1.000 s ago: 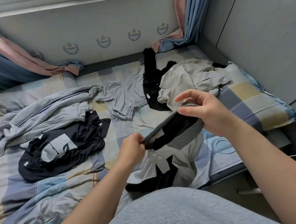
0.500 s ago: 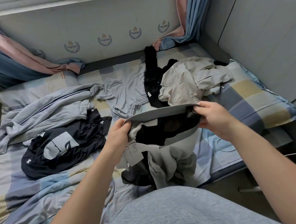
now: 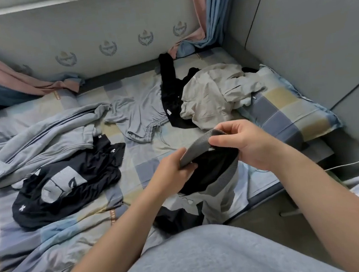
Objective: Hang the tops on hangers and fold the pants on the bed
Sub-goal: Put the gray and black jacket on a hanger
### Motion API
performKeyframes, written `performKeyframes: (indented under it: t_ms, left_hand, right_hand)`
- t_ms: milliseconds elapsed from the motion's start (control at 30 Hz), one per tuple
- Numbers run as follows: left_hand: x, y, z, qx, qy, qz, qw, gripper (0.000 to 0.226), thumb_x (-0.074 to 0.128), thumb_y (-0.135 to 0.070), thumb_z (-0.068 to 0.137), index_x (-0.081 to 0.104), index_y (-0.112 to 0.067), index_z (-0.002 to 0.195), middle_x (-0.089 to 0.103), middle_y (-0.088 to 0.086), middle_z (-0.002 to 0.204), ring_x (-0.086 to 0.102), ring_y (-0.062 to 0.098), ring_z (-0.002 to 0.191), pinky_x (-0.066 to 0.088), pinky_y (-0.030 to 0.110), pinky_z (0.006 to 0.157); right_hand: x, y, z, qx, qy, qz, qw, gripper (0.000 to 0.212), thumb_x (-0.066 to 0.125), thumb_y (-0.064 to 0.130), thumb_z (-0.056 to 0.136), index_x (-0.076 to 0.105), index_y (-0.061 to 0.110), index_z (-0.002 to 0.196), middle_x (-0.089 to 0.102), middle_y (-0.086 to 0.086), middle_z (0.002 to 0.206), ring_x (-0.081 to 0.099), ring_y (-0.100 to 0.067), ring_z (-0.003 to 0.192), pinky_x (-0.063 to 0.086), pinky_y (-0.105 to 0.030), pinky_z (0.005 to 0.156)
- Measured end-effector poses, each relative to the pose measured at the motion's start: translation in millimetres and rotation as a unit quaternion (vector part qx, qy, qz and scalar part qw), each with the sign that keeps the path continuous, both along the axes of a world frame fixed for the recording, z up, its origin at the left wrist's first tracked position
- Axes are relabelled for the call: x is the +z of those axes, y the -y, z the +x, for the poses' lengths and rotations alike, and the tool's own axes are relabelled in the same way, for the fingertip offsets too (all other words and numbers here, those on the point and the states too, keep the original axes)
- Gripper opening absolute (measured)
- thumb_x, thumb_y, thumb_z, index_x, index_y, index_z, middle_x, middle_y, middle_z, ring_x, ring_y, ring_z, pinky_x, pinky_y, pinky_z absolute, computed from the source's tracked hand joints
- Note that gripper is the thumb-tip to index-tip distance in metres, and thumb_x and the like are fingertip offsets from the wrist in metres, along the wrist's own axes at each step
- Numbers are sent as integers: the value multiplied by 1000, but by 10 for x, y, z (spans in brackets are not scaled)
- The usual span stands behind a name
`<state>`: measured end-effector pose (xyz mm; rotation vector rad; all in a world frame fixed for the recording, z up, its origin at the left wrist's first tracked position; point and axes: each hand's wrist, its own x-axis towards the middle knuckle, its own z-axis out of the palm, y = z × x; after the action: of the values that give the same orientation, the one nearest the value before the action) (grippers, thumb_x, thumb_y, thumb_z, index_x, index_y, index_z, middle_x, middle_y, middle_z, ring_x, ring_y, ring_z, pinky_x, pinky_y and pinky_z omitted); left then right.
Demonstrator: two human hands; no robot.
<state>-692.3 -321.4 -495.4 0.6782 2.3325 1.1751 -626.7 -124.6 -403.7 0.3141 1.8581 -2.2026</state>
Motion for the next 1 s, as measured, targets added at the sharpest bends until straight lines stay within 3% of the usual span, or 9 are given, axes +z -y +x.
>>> performKeyframes:
  t_ms: [100,233,433,500,567,667,767,900,1000]
  left_hand:
    - [89,202,-89,69,-25,36,997,31,69,-25,94,43,-16,81,49,-1,62,41,11,52,34,25,49]
    - [316,521,-199,70,-55,54,995,42,69,-20,92,33,-15,71,35,-7,59,31,13,56,26,30,53]
    - [493,1190,-306,88,-133,50,986,38,65,-19,93,36,-8,72,35,-4,61,26,10,55,26,28,52]
    - [481,1497,-355,93,-145,49,984,38,63,-17,94,35,-10,70,34,-3,61,27,9,54,25,23,50]
    - [424,1792,-403,97,-146,44,983,41,62,-17,96,32,-12,68,33,-4,60,29,7,52,27,21,48]
    - [327,2185,-498,111,-101,27,988,44,60,-19,97,31,-19,64,36,-11,53,32,6,47,25,22,45]
    - [257,2423,-555,76,56,59,994,39,63,-19,97,41,-18,64,41,-17,50,38,3,50,33,27,53]
    - [242,2415,-366,-37,239,84,967,30,69,-9,92,46,-13,75,53,5,68,53,18,65,47,31,58]
    - [155,2196,-170,-147,211,14,966,21,74,-10,89,54,-15,84,64,7,80,56,21,72,49,38,71]
  right_hand:
    - [-101,-69,111,-13,-2,185,983,16,75,-6,81,66,5,89,64,-8,83,62,-15,78,52,-27,76]
    - [-472,62,218,-24,66,454,888,25,74,1,81,53,15,79,56,-3,76,53,-23,76,42,-37,69]
    - [-1083,771,335,-165,116,608,768,16,60,7,86,53,20,93,47,-2,100,50,-31,94,34,-35,68]
    - [-1178,1054,332,-191,119,603,765,16,56,3,86,55,16,96,48,-7,100,51,-34,95,35,-36,70]
    - [-1195,1327,312,-209,122,560,792,13,54,0,88,56,12,91,52,-6,91,53,-34,90,40,-38,68]
    - [-1104,1727,405,-247,113,374,886,13,69,0,88,61,10,89,61,-1,79,58,-24,80,45,-31,64]
    - [-860,2078,733,-283,84,171,940,14,74,6,86,63,11,92,70,1,78,66,-16,77,55,-22,68]
    - [-470,2372,1307,-348,49,110,930,15,72,28,83,72,17,93,75,2,89,71,-11,84,53,-18,67]
    - [-277,2543,1726,-420,38,105,901,21,61,19,97,79,26,91,77,0,96,73,-12,92,55,-18,72]
